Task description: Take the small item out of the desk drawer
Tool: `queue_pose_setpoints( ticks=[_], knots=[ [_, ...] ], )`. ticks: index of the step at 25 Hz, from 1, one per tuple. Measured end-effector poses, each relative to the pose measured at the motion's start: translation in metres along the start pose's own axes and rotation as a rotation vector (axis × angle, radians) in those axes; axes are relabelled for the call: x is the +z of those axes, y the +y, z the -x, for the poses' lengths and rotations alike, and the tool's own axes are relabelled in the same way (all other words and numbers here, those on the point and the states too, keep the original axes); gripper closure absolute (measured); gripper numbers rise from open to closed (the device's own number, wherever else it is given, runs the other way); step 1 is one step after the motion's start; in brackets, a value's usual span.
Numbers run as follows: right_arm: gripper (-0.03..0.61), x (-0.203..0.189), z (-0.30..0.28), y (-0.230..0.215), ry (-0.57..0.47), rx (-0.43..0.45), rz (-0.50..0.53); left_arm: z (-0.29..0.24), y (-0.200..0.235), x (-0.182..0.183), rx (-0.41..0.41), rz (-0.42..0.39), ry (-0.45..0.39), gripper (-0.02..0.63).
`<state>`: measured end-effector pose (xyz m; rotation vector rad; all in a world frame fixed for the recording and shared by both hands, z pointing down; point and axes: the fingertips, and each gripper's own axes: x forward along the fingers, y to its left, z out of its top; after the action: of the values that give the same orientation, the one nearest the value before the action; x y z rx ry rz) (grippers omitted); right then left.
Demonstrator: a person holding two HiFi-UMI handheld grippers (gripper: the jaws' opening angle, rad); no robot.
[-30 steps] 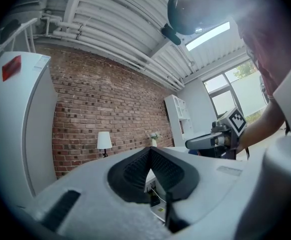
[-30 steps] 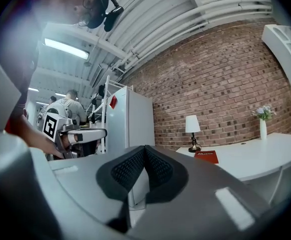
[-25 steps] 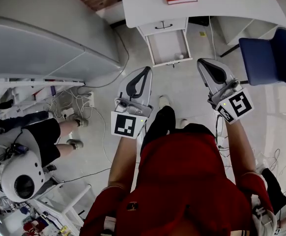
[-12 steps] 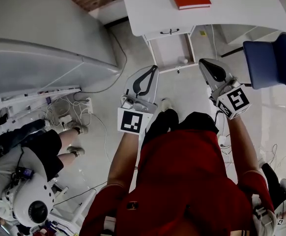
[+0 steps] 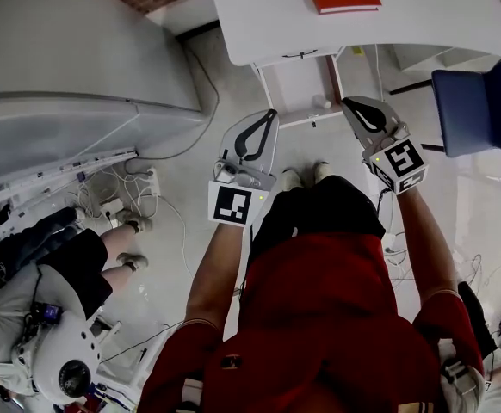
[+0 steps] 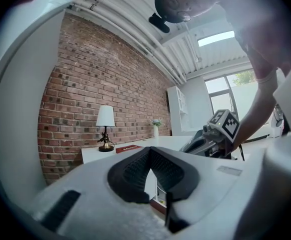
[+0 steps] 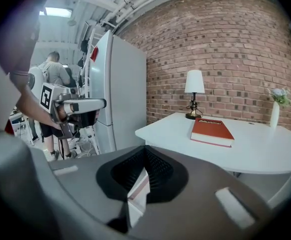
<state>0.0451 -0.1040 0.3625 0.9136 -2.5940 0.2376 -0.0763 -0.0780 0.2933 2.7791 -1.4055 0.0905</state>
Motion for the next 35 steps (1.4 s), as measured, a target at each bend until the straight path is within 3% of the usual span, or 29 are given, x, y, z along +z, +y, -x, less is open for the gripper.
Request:
queue_pose_setpoints(
  ticks=[22,35],
  knots=[
    [0.565,-0.222,-0.128,-0.049,0.313,0.180,0.042,-0.063,0.013,-0.159,0.024,0.003,0.038,0.607],
    [0.521,-0.326,-0.182,-0.067,0.538,0.274,0.060,-0.074,0.022,-0.226,-0.011,-0.069,0.074,0.607]
  ],
)
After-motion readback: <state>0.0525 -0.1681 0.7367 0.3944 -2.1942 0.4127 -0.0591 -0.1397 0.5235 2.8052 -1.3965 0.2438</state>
